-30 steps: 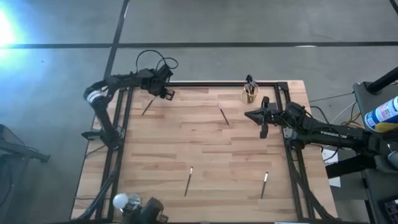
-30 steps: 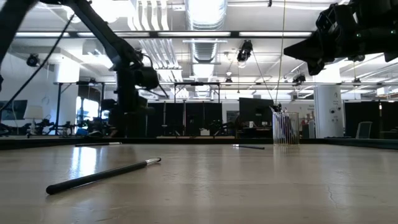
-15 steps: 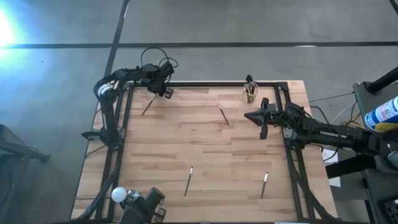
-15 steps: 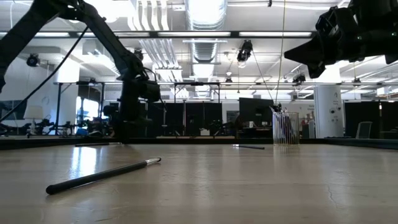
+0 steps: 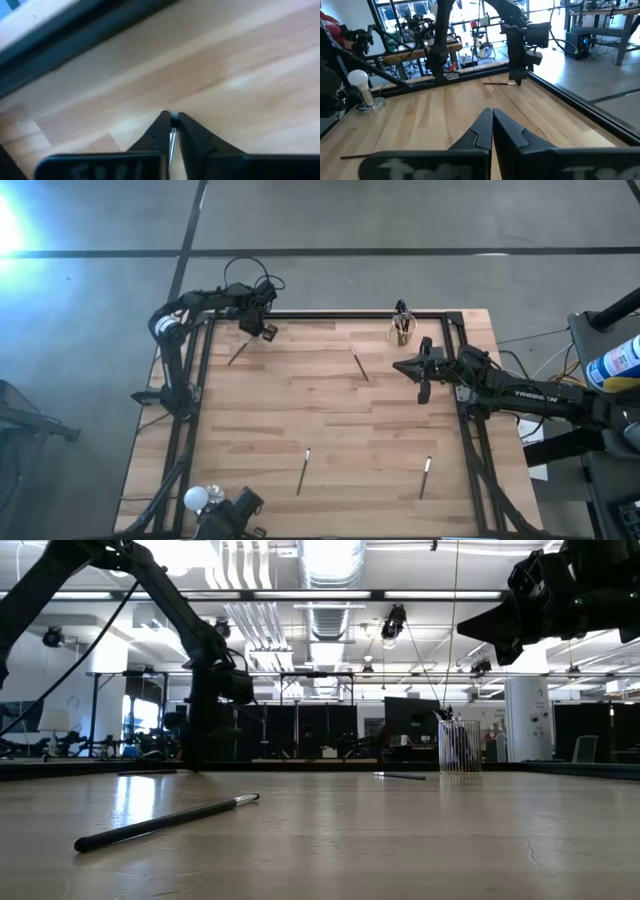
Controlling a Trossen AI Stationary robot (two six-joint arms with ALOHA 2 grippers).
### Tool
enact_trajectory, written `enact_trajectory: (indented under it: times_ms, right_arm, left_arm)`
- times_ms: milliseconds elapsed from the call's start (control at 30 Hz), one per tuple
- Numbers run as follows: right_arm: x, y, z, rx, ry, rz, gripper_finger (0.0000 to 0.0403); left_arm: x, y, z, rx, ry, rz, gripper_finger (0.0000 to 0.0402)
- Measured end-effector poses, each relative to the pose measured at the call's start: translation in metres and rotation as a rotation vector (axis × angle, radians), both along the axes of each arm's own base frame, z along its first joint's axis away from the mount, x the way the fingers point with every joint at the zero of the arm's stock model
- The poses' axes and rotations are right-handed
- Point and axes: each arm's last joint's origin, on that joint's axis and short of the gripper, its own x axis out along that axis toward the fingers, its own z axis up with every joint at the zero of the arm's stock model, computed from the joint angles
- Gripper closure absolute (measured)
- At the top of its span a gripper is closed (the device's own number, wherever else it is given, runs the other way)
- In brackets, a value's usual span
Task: Put items in baskets/containers
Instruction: Put the black eyeshadow brush into the gold pen holder
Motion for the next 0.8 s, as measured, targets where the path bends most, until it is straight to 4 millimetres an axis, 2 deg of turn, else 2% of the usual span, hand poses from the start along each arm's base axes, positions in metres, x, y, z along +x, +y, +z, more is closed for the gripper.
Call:
enact_trajectory:
  times_ms: [67, 167, 333, 367, 467, 567, 700, 800]
  right_arm:
    - [0.000, 0.000, 0.000, 0.000, 0.000, 0.000, 0.0394]
    - [0.000, 0.000, 0.000, 0.000, 0.000, 0.000, 0.0394]
    - [0.000, 0.000, -0.003, -0.043, 0.039, 0.004, 0.0394]
    - [0.000, 0.000, -0.004, -0.047, 0.052, 0.004, 0.0394]
    - [0.000, 0.000, -0.007, -0.057, 0.080, -0.005, 0.0394]
    - [-0.001, -0.001, -0.007, -0.055, 0.088, -0.031, 0.0394]
    - [-0.001, -0.002, -0.007, -0.048, 0.088, -0.054, 0.0394]
    - [-0.001, -0.002, -0.007, -0.036, 0.085, -0.058, 0.0394]
  left_arm:
    - [-0.001, -0.004, -0.003, -0.024, 0.013, -0.007, 0.0392]
    - [-0.001, -0.010, -0.005, -0.046, 0.032, -0.027, 0.0395]
    - [0.002, -0.023, 0.011, -0.039, 0.034, -0.079, 0.0400]
    - [0.002, -0.028, 0.017, -0.054, 0.019, -0.085, 0.0401]
    - [0.005, -0.036, 0.046, 0.045, -0.077, -0.101, 0.0401]
    - [0.005, -0.053, 0.067, 0.104, -0.134, -0.124, 0.0402]
    - [0.009, -0.078, 0.097, 0.232, -0.335, -0.164, 0.0401]
    - [0.012, -0.096, 0.108, 0.331, -0.499, -0.182, 0.0401]
